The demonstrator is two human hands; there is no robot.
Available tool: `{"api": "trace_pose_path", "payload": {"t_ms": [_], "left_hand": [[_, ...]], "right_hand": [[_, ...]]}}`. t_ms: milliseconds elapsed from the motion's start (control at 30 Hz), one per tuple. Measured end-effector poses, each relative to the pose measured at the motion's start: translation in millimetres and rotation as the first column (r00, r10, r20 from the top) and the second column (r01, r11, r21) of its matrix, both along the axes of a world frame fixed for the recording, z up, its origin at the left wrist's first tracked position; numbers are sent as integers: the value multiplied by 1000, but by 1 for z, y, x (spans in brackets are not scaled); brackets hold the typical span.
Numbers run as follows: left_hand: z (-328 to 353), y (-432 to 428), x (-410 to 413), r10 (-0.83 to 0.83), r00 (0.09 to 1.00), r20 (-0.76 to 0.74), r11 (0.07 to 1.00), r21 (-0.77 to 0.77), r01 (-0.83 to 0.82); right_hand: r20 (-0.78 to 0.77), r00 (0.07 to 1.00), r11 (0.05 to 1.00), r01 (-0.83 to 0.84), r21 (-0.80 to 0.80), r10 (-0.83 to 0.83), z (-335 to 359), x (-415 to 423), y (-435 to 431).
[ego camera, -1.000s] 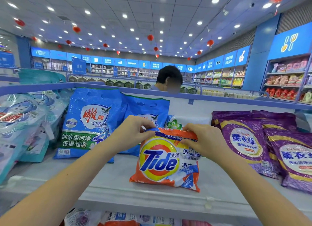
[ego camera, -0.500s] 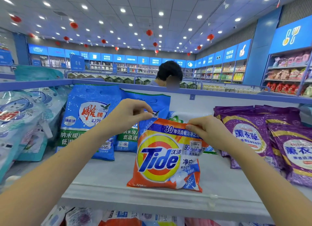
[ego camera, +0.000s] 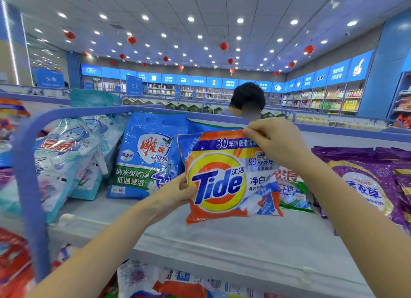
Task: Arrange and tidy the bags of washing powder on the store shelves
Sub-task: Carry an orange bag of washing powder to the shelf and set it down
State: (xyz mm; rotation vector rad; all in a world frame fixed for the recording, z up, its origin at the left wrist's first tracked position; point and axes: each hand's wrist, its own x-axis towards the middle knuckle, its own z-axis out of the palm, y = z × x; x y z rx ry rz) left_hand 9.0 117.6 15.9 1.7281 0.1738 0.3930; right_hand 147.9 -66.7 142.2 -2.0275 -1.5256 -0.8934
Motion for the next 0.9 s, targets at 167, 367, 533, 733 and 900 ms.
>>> {"api": "trace_pose_path", "payload": {"t_ms": [167,367,533,733,900], "left_hand": [[1,-18,-20,254,953,165,967,-36,-252],[3,-40,-87,429,897,105,903,-29,-428],[-5,-37,-154,544,830,123,838,-32,-544],[-7,-34,-250,735,666,130,678,-104,-728],[-24,-10,-336,849,503,161,527,-214,-822]], "right_hand": [[-62,988,986,-137,93,143,12,-9,11],[288,938,959,-241,148,191,-4,-20,37],[259,885,870,-443,216,387,-26,-61,82],[320,822,803,-549,232,470,-34,-151,145],[219,811,754,-585,297,543,-51,-250,201]]}}
